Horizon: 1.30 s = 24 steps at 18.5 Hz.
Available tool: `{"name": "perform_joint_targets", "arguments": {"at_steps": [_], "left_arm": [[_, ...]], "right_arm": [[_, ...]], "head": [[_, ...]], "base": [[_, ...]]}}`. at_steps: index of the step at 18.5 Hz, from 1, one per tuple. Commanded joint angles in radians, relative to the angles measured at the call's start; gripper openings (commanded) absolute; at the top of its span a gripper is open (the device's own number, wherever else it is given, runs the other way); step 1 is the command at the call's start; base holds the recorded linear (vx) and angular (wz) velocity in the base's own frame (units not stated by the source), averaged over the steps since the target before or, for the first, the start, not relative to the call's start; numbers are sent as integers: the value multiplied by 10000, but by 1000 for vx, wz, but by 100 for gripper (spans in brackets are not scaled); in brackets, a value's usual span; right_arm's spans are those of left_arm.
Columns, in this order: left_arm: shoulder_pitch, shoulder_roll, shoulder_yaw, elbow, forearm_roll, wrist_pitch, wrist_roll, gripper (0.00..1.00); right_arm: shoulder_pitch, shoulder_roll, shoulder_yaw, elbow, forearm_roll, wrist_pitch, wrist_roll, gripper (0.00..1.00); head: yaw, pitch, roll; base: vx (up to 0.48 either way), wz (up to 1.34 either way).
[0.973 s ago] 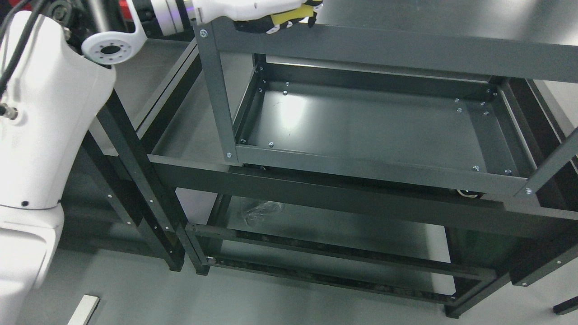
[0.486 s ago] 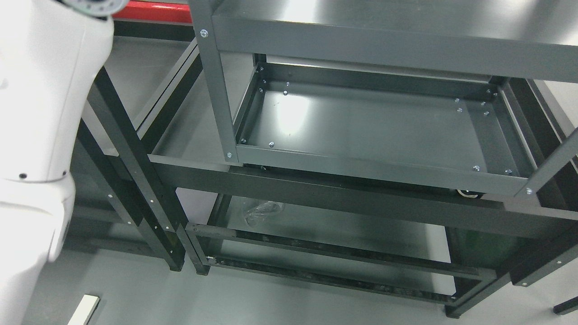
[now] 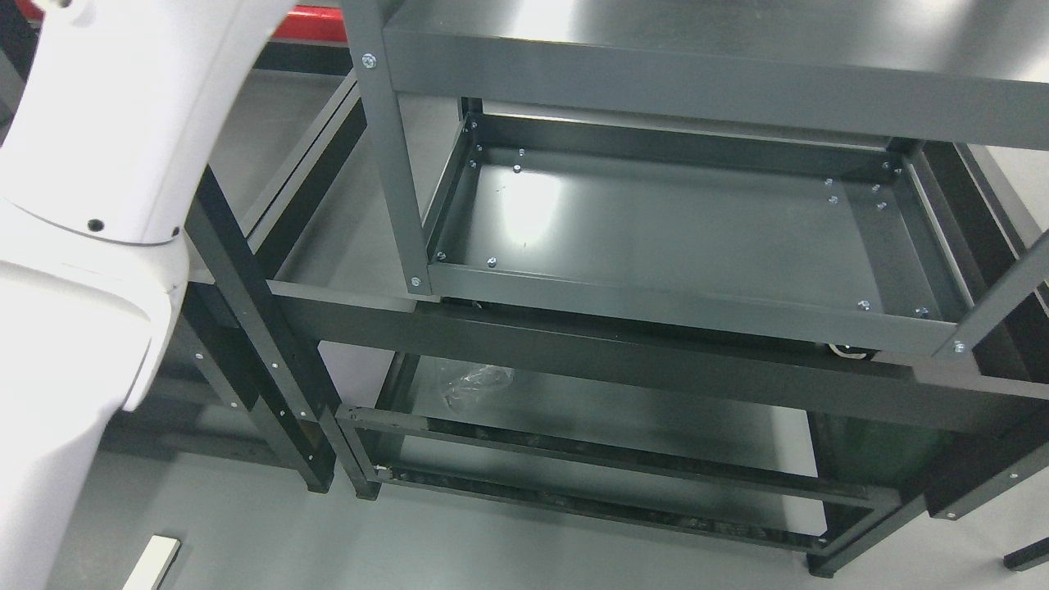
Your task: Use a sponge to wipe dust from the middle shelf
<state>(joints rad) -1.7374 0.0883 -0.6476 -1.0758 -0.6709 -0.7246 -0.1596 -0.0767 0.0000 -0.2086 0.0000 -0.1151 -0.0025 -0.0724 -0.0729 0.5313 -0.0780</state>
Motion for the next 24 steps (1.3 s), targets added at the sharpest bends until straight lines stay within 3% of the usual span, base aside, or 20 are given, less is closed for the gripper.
{"name": "perform_joint_targets", "arguments": {"at_steps": [1, 3, 10, 17, 24], "left_arm": [[-588, -708, -4331, 1463, 2386, 1869, 552, 1], [-940, -708, -5820, 1493, 3973, 2825, 598, 0], [-926, -708, -8310, 1065, 3199, 2599, 598, 0], [-865, -708, -8788, 1247, 1846, 2506, 476, 0], [-803, -708, -7057, 1616, 1678, 2369, 491, 0]], "right_arm": [[0, -175, 0, -174, 0, 731, 3, 100], [0, -175, 0, -174, 0, 731, -13, 100], [0, -175, 0, -174, 0, 731, 3, 100], [0, -175, 0, -174, 0, 731, -13, 100], [0, -175, 0, -174, 0, 731, 2, 100]], "head": [[0, 0, 0], [0, 0, 0], [0, 0, 0], [0, 0, 0], [0, -1, 0]], "base": [[0, 0], [0, 0], [0, 0], [0, 0], [0, 0]]}}
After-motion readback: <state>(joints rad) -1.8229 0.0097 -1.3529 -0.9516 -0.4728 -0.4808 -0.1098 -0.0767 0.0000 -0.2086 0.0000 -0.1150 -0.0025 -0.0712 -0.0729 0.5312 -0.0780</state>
